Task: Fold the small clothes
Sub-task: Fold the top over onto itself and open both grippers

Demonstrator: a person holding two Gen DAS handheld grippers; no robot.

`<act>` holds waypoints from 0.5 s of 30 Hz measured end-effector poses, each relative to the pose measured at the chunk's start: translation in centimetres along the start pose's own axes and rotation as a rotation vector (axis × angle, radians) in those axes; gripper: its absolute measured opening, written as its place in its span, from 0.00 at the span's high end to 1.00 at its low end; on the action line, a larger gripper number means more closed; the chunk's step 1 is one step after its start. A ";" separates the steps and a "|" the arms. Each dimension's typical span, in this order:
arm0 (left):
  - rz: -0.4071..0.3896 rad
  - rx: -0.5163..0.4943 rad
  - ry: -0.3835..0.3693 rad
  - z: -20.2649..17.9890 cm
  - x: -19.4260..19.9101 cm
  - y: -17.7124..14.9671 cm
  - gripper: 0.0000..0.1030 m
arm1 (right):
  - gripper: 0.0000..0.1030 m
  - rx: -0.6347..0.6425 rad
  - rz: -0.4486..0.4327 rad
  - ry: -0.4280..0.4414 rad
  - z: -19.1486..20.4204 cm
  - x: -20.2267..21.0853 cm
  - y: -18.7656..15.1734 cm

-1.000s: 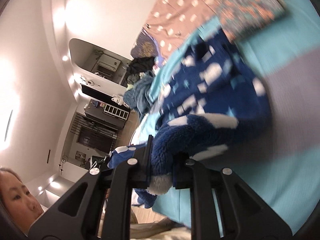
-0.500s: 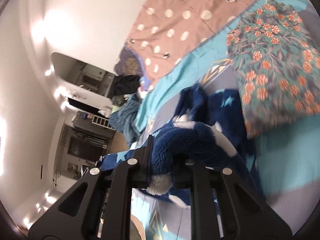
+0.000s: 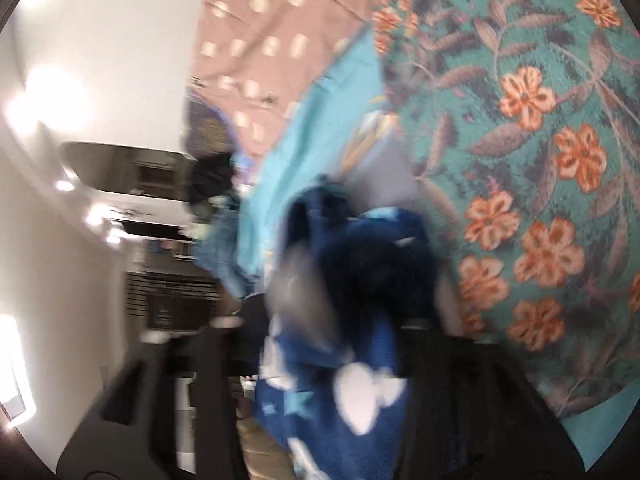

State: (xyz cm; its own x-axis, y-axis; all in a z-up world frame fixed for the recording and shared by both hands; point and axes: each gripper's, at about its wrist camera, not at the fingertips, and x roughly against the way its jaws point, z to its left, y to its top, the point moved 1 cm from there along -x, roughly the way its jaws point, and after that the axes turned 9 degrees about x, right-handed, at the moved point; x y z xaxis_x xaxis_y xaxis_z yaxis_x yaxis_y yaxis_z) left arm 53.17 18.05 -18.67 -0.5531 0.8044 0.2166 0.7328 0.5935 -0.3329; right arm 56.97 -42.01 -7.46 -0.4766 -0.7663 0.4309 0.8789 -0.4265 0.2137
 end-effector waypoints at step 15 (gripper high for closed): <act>0.082 -0.434 0.044 -5.7 3.9 -9.8 0.41 | 0.18 0.831 0.418 -0.452 14.0 -9.2 -14.9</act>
State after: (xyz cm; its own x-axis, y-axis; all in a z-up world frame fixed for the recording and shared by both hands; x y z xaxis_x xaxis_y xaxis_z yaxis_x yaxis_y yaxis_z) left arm 46.12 15.54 -9.32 -0.4757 0.8441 0.2473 0.8773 0.4756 0.0640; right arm 48.51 -21.87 -2.38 -0.2292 -0.4518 0.8622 0.7909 0.4299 0.4355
